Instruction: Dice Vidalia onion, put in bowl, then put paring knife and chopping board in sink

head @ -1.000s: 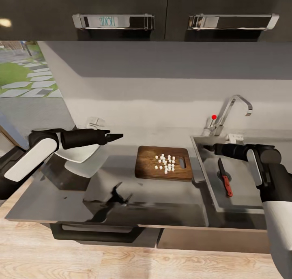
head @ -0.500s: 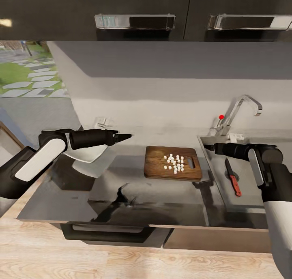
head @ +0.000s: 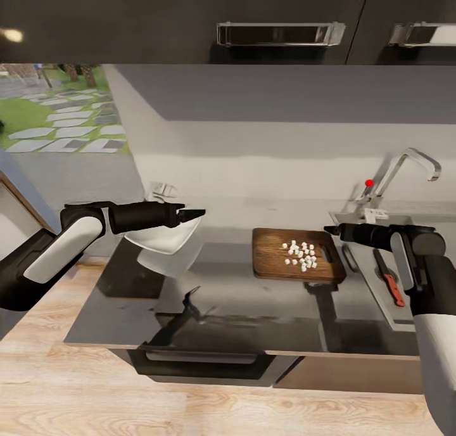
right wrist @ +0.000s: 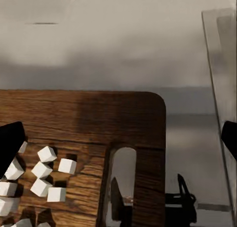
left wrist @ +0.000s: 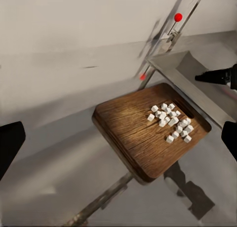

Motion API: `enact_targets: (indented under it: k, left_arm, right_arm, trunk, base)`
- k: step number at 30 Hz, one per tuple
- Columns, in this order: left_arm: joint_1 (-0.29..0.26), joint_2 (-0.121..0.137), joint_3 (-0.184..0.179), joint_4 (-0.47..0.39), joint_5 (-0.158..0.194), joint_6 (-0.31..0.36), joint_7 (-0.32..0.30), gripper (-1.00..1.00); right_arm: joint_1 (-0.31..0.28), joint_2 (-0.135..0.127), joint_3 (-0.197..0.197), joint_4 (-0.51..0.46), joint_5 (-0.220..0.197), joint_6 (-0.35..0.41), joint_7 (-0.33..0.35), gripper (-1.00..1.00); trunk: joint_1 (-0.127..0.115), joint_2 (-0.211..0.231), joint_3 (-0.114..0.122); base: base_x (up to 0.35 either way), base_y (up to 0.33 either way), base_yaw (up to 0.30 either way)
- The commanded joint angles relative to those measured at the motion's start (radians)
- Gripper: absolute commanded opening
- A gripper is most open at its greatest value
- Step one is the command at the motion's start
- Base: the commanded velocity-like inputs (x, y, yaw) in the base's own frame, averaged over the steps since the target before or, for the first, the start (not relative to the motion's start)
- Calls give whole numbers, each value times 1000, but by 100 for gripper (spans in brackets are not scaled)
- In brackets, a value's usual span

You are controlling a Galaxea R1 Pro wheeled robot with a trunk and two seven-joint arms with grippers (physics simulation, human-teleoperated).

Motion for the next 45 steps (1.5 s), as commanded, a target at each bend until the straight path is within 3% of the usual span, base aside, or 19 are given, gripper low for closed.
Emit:
enact_targets:
  k: [1,2,4,13,20,27,32,38,45]
  left_arm:
    - [-1,1,-1,0,-1,1,-3,100]
    - [-1,1,-1,0,-1,1,-3,100]
    - [-1,1,-1,-1,-1,1,-3,100]
    - [-1,1,-1,-1,-1,1,-3,100]
    - [-1,1,-1,-1,-1,1,-3,100]
    - [-1,1,-1,-1,-1,1,-3,100]
    - [-1,-1,-1,-1,-1,1,-3,100]
    - [-1,-1,-1,-1,-1,1,-3,100]
    - [-1,-1,-1,-1,-1,1,-3,100]
  right_arm:
    - [-1,0,-5,-1,-9,6,-36,100]
    - [-1,0,-11,-1,-9,5,-120,100]
    - [-1,0,-12,-1,-10,5,-161,100]
    - [-1,0,-14,0,-9,6,-201,100]
    - [-1,7,-10,10,-9,12,-318,100]
    - [-1,15,-2,26,-9,48,-340,100]
    - [-1,22,24,81,-9,51,-364,100]
    - [-1,42,26,90,-9,51,-415,100]
    - [-1,47,26,93,-9,50,-436,100]
  trunk:
    - [0,-1,-1]
    - [0,-1,-1]
    - [0,-1,-1]
    - [0,-1,-1]
    - [0,-1,-1]
    - [0,-1,-1]
    - [0,-1,-1]
    - [0,-1,-1]
    - [0,-1,-1]
  base:
    - [0,53,0]
    - [0,17,0]
    - [0,9,0]
    - [0,2,0]
    - [0,0,0]
    - [0,0,0]
    - [0,0,0]
    - [0,104,0]
    - [0,180,0]
